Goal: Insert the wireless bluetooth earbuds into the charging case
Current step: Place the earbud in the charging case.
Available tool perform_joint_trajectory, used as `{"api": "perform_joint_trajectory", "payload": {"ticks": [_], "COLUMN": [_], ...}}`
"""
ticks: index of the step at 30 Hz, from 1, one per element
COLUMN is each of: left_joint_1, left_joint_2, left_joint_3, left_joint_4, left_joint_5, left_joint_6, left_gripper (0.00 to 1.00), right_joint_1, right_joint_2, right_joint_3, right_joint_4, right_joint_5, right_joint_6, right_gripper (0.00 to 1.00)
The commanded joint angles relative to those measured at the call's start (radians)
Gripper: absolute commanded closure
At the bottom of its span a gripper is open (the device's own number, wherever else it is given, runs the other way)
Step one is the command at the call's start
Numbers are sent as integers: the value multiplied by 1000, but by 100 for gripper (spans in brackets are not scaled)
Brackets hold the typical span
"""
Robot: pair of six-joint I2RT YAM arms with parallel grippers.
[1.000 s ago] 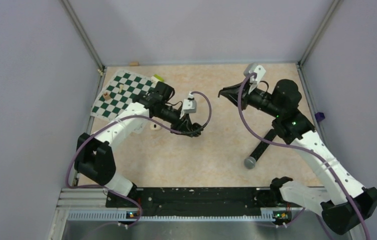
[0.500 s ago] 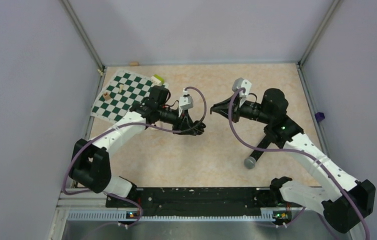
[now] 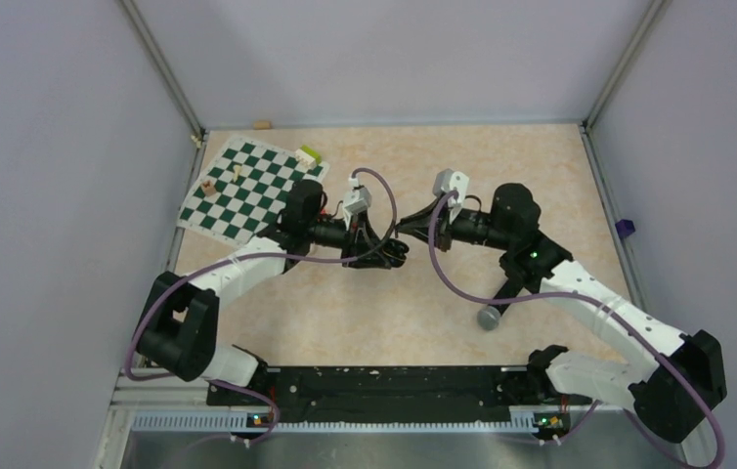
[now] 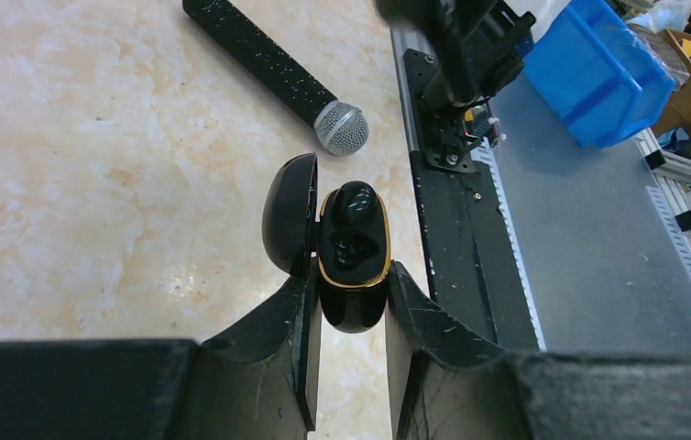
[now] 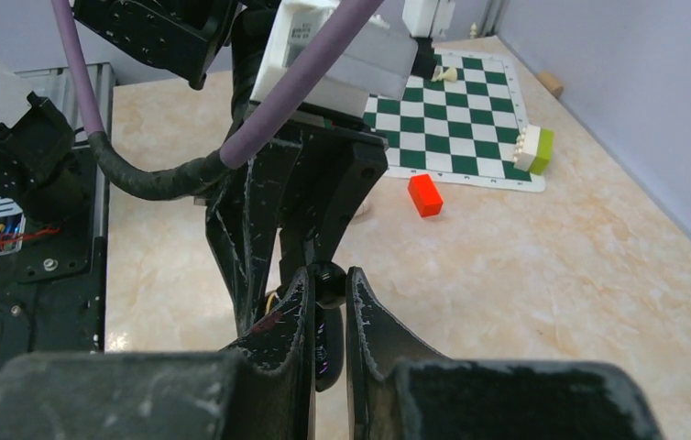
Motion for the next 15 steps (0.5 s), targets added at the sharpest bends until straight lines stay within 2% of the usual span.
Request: {"api": "perform_joint_trajectory", "payload": {"ticks": [1,6,15], "left_joint_1": [5,12,12], "left_joint_2": [-25,-22,-26], "left_joint_3": [-59,-125,-132], "left_joint_4": [404,672,681], "left_joint_5": [81,88,95], "left_joint_6": [-258,-435,-441], "left_gripper": [100,100,100], "right_joint_1": [25,64,94], "right_joint_2": [16,50,63], "right_joint_3": [-12,-18,-19], "right_joint_4": [76,81,76], "right_joint_5": [6,16,69], "right_joint_6": [-7,-21,-57], "right_gripper": [100,100,100]}}
